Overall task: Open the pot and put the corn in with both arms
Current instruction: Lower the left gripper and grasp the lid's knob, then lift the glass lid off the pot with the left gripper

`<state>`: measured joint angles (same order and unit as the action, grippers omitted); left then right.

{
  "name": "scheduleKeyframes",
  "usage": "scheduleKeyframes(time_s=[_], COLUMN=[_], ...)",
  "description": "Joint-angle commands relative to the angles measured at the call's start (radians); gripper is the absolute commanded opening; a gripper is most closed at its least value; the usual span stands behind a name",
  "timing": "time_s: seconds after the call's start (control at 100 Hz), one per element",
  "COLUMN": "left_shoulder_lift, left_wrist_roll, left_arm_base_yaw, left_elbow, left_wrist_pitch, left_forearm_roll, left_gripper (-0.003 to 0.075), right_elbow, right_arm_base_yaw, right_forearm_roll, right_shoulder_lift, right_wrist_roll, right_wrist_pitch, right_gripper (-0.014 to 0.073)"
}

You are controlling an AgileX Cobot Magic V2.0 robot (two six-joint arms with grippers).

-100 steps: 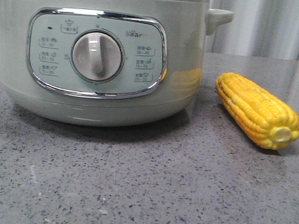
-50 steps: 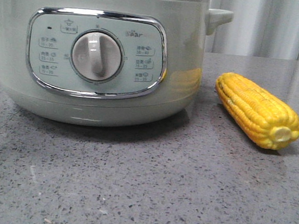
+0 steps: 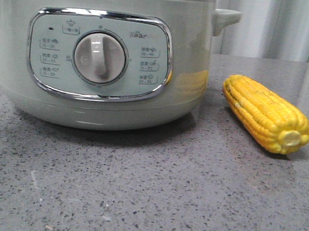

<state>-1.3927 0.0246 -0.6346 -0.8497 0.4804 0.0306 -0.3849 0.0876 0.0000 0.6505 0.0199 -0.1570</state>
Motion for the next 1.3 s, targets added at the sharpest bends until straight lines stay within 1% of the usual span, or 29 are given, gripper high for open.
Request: scheduleKeyframes(time_s=[0.0,0.25,0.36,0.76,0.84,0.89,0.96,1.15,1.29], left_shoulder_lift=[0.013,0.009,0.009,0.009,0.009,0.009,0.009,0.009,0.009], left_wrist_roll=[-0.025,-0.025,-0.025,-0.025,-0.025,-0.025,-0.025,-0.025,-0.025], left_arm_base_yaw=[-0.007,-0.007,-0.007,-0.007,-0.007,-0.007,-0.007,-0.007,-0.007], left_elbow=[-0.044,-0.044,-0.044,-0.044,-0.044,-0.044,-0.044,-0.044,-0.044], left_wrist_pitch=[0.089,0.07,0.02,-0.008,-0.008,-0.008,-0.008,-0.006,-0.004], left_forearm_roll=[0.007,0.007,0.007,0.007,0.007,0.007,0.007,0.007,0.007], left_gripper=[0.0469,0.0435,0.042,0.0419,0.0407,0.0382,0.0324,0.0125,0.001], right_elbow=[-0.038,-0.038,-0.038,-0.038,-0.038,-0.038,-0.038,-0.038,-0.038], right_arm_base_yaw=[0.005,0.005,0.005,0.005,0.005,0.005,0.005,0.005,0.005], right_forearm_roll=[0.0,0.0,0.0,0.0,0.0,0.0,0.0,0.0,0.0], right_shoulder_lift=[0.005,0.005,0.005,0.005,0.005,0.005,0.005,0.005,0.005], right_wrist_roll=[-0.006,-0.006,-0.006,-0.006,-0.006,-0.006,-0.006,-0.006,-0.006], right_wrist_pitch=[0.077,0.077,0.077,0.077,0.077,0.077,0.077,0.077,0.077], right_gripper=[0.0015,0.0015,0.0015,0.0015,0.0015,0.0015,0.0015,0.0015,0.0015])
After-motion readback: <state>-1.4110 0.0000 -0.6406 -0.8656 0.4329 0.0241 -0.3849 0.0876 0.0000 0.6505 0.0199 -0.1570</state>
